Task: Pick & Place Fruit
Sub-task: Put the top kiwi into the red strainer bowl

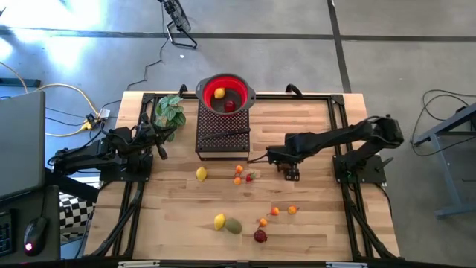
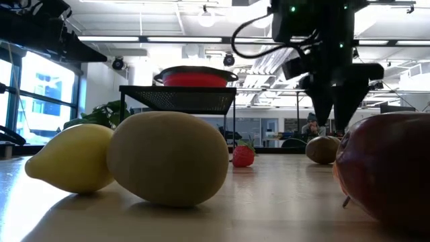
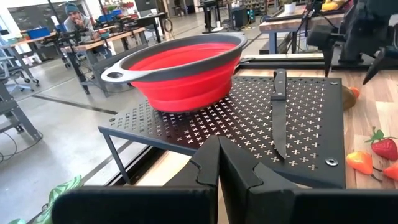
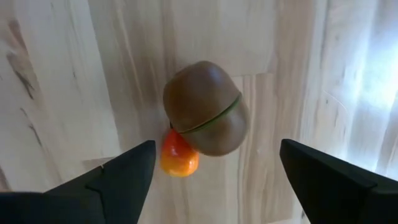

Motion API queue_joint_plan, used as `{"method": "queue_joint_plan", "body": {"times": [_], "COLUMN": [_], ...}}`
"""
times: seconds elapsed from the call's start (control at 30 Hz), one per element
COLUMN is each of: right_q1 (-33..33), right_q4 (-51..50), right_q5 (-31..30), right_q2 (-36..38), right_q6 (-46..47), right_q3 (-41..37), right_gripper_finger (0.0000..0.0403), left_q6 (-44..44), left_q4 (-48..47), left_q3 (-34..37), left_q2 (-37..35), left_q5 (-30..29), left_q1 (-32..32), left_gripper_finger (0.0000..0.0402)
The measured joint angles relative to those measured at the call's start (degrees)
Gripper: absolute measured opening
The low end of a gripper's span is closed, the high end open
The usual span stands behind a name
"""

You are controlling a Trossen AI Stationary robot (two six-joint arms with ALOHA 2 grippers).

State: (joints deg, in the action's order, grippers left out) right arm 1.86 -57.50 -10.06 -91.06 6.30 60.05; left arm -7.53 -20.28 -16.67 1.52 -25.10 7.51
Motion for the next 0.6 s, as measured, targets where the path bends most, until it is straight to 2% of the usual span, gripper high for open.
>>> {"method": "queue_joint_plan", "body": {"times": [0.27,0.6], "right_q1": [-1.2,-3.2], "right_q4": [3.9,5.4], "right_q5": [0.1,3.7], "right_q2": [-3.1,-3.2], "right_q6": [-4.0,-5.1], "right_q3": [0.0,0.0], "right_gripper_finger": [0.0334,0.0334], "left_q6": [0.0,-0.2], "left_q4": [0.0,0.0], "left_q3": [0.0,0.0], "left_q2": [0.0,0.0], "left_q5": [0.0,0.0], "left_q1": [0.0,0.0], "left_gripper_finger": [0.0,0.0]}}
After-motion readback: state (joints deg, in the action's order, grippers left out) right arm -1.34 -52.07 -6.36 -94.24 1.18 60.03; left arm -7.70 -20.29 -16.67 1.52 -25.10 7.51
